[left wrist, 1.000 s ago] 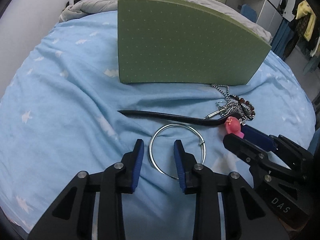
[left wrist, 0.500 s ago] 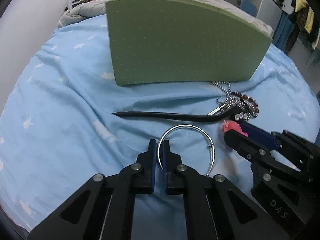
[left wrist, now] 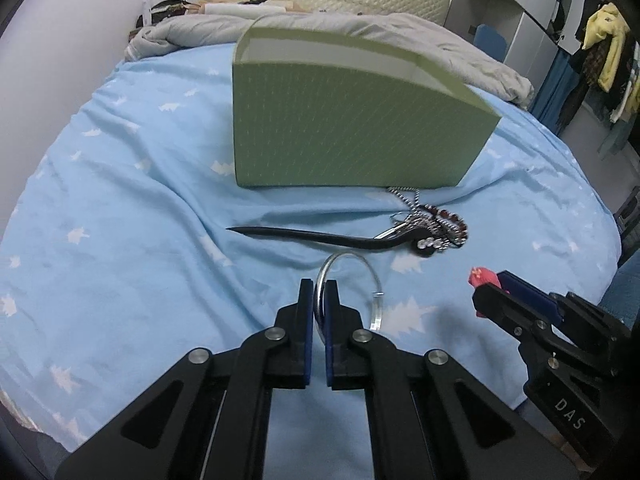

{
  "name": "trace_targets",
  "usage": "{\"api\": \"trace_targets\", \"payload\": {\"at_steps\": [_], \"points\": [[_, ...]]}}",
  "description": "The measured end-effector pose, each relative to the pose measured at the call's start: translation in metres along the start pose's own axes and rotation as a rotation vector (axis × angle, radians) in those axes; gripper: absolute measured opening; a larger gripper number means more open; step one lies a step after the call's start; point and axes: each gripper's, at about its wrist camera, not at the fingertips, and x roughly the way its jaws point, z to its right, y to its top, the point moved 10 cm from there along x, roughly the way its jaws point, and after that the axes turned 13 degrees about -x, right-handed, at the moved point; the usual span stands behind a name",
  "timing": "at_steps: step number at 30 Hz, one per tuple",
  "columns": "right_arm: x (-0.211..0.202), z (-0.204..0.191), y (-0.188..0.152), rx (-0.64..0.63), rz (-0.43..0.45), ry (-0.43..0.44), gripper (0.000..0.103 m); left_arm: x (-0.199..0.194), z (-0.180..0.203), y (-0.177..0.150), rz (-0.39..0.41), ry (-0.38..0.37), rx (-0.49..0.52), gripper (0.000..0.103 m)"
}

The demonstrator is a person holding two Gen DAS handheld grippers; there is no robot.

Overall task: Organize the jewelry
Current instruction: 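Carry the hoop and pink charm into the green box while both tools open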

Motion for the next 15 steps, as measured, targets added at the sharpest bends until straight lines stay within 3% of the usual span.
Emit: {"api": "trace_targets", "payload": {"at_steps": [15], "points": [[-0.056, 0.010, 0.020, 0.037, 0.106, -0.022, 0.022, -0.055, 0.020, 0.009, 0.082, -0.017, 0.033, 0.003]]}}
